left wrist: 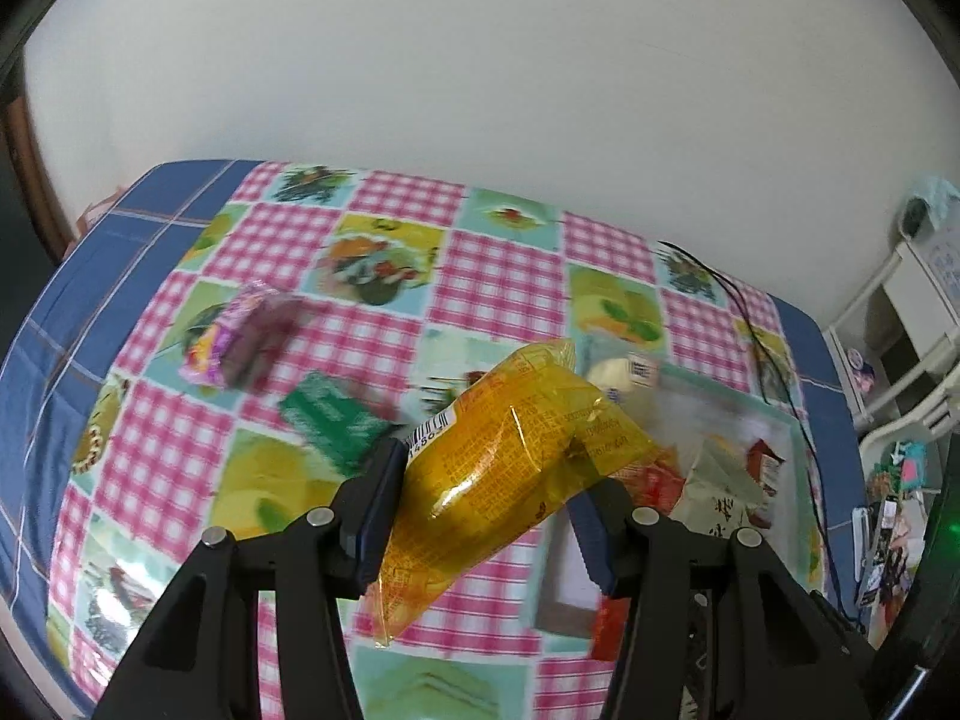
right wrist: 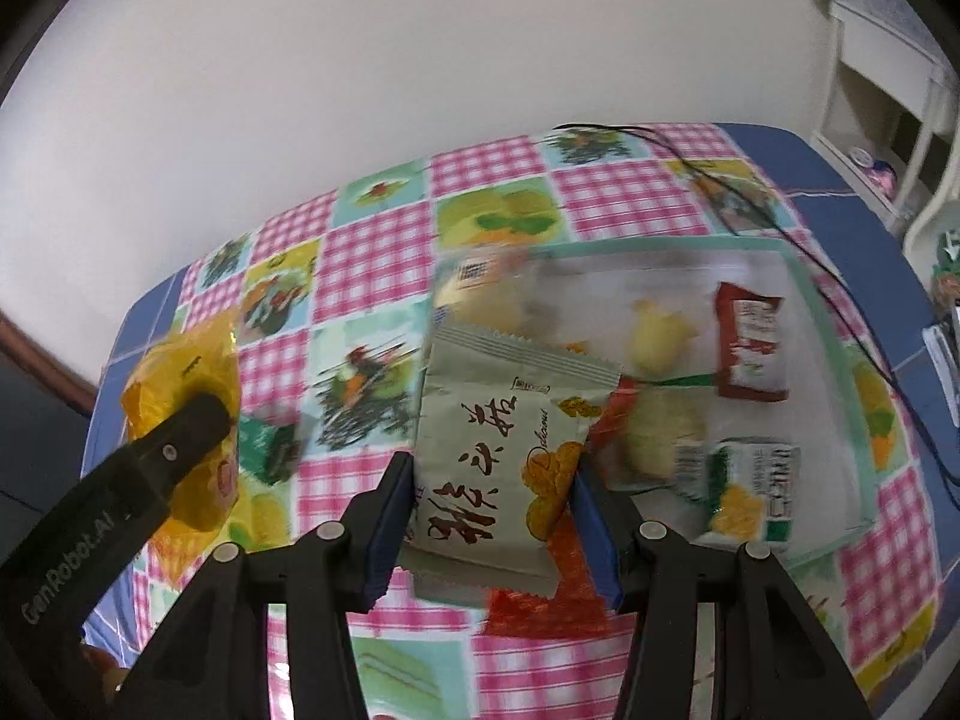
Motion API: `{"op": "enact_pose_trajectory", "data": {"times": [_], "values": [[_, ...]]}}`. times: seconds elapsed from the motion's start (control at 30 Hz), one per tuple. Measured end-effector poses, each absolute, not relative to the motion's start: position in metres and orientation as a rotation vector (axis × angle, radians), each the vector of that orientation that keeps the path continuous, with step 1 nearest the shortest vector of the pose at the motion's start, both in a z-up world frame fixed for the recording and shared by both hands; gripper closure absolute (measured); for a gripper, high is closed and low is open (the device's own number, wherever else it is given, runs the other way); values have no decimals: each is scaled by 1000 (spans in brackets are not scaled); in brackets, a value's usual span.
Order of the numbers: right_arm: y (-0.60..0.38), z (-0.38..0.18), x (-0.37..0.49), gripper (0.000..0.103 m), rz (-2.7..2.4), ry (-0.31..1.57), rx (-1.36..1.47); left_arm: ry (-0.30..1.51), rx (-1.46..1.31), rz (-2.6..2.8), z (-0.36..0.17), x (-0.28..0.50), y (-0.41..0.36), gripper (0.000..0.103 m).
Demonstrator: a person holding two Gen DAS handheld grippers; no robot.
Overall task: Organize snacks
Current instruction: 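Carry the yellow candy and white cracker pack over the white tray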
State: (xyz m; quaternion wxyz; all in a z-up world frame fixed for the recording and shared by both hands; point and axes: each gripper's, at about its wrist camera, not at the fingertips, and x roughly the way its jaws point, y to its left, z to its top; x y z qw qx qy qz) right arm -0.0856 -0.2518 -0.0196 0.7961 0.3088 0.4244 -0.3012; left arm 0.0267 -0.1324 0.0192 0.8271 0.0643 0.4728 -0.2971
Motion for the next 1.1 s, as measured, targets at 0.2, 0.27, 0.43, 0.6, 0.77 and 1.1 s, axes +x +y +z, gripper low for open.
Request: {"op": "enact_pose_trajectory", "data": {"times": [0.2,0.27,0.43,0.6,0.77,1.1], "values": [[-291,-22,-113,49,-726,894,699,977,191,-705,23,4,-179,49],[-304,-23,-122,49,-754,888,711,967,207,-725,25,-1,-191,49],[-327,-25,-139,49,-802,871,733,940,232,-770,29,-10,-220,49],[-343,-32,-146,49,-809,865,749,929,240,-818,24,-13,-245,49],[-356,-49,-144,49,-810,887,756,948,255,-844,6,-11,-265,48],[-365,-76,-142,49,-827,948,779,1003,287,-872,-26,-11,-287,48]]}}
